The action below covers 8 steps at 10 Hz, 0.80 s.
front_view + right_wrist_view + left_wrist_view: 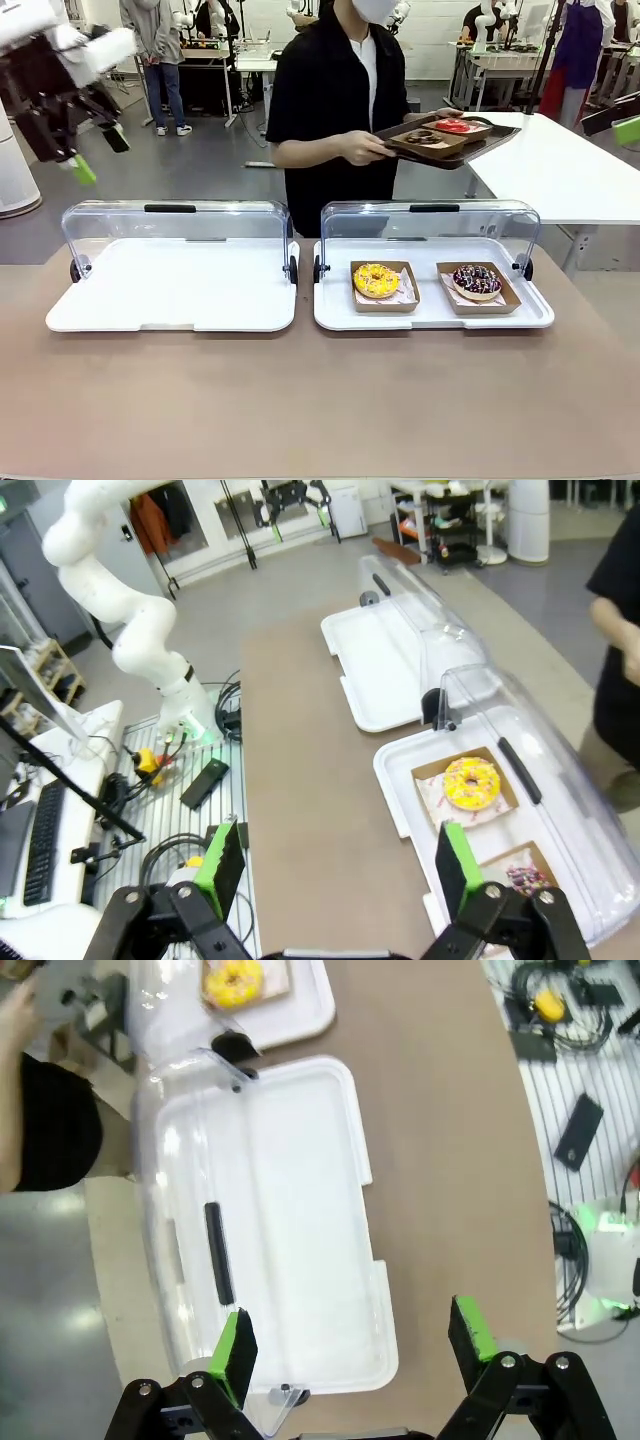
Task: Provide the desired donut to the person.
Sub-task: Place the picked Paper togo box onto the Handle tray extended by the person.
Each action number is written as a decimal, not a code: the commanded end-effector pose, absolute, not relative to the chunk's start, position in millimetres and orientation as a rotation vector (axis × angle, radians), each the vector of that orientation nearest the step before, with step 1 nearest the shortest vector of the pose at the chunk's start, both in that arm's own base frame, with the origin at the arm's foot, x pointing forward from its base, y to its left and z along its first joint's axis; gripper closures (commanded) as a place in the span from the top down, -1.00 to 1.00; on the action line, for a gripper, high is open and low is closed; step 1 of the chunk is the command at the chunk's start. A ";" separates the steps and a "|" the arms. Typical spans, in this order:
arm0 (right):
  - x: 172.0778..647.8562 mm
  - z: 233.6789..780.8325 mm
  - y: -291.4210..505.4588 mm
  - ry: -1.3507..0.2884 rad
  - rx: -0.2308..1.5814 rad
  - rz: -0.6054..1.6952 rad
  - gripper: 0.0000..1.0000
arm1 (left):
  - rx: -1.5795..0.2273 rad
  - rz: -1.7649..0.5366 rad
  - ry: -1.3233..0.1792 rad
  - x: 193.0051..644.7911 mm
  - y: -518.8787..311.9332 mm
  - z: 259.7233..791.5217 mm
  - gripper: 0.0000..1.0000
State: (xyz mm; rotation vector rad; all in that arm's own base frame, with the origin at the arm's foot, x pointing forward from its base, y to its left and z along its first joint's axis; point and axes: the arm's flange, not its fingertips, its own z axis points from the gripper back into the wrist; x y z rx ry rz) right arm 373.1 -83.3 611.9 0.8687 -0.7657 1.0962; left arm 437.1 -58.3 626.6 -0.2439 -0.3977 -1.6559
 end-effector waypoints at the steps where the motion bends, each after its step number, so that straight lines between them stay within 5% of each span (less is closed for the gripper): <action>1: 372.8 611.5 -82.1 -0.773 0.875 1.106 1.00 | -0.471 -1.588 -0.548 451.9 6.4 628.4 1.00; 3: 372.8 611.5 -82.1 -0.773 0.875 1.106 1.00 | -0.639 -1.563 -0.695 444.0 65.4 621.9 1.00; 8: 372.8 611.5 -82.1 -0.773 0.875 1.106 1.00 | -0.624 -1.394 -0.813 452.0 160.3 557.2 1.00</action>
